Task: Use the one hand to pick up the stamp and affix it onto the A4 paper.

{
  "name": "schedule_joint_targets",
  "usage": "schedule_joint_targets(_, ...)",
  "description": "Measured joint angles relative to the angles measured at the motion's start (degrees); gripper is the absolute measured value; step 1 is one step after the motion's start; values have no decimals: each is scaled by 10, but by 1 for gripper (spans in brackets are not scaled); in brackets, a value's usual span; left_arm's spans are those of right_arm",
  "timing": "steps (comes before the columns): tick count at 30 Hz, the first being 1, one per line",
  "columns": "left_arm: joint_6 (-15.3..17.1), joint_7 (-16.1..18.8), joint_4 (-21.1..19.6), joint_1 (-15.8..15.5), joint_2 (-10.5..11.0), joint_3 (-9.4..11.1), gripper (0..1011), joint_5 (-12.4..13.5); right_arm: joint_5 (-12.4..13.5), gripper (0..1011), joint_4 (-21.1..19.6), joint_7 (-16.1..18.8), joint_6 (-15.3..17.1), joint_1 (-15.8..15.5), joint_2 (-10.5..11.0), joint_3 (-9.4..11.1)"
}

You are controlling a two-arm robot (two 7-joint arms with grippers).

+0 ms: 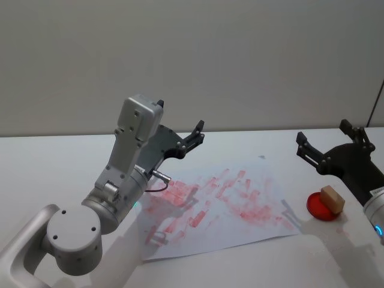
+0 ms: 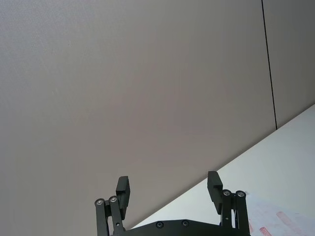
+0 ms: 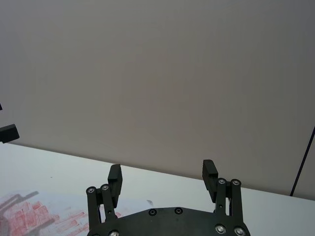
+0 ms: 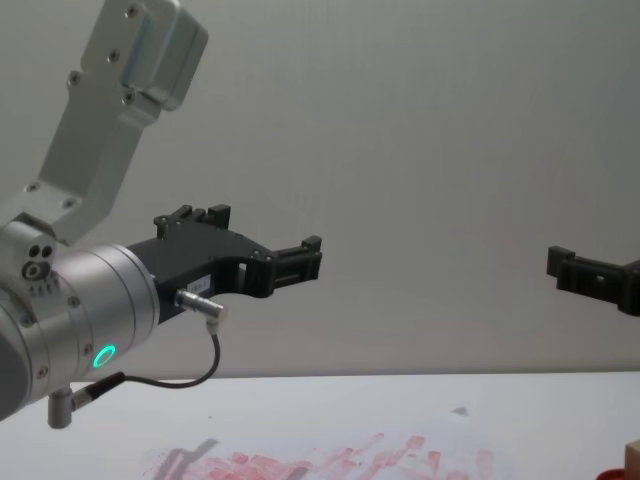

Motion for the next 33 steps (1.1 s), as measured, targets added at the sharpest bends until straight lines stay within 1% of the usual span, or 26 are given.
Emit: schedule_joint_targets(33,0,0,0,0,0,0,1001,0,0,1001,0,0,0,0,0,0)
